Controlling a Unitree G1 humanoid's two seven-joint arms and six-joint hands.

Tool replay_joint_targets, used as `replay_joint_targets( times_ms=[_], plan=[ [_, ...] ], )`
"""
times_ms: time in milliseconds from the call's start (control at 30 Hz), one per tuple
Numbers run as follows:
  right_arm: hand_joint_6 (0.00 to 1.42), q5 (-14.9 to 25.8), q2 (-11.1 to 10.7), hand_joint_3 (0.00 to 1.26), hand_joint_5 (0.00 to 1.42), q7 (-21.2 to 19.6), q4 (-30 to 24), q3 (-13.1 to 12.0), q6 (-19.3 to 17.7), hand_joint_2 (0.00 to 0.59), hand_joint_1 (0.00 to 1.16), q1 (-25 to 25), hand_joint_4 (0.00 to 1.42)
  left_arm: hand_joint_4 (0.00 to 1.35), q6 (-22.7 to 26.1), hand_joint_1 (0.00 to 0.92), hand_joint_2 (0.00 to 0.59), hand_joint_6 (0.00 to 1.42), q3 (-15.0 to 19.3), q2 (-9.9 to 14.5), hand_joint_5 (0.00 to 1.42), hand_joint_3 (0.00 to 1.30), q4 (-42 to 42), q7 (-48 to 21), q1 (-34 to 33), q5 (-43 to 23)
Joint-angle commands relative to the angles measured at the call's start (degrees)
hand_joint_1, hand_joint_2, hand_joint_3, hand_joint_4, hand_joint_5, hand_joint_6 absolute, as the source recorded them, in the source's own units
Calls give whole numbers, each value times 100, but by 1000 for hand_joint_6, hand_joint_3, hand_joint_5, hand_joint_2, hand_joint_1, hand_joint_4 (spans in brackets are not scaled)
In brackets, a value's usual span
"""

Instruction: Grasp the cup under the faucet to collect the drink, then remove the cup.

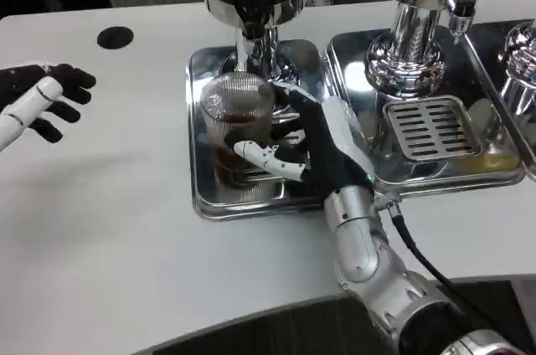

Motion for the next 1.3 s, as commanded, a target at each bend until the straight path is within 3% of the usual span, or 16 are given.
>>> replay_joint_targets(
  times_ms=[33,1300],
  plan=[
    [919,-4,268,342,551,-191,-130,-23,-114,173,654,40,305,390,69,0,215,628,65,69,447,412,-5,-71,101,-66],
    [1028,-35,-27,390,637,-391,-1184,-335,-172,195,654,901,377,389,-49,0,211,627,-48,10,447,400,477,-306,-267,-33]
  ],
)
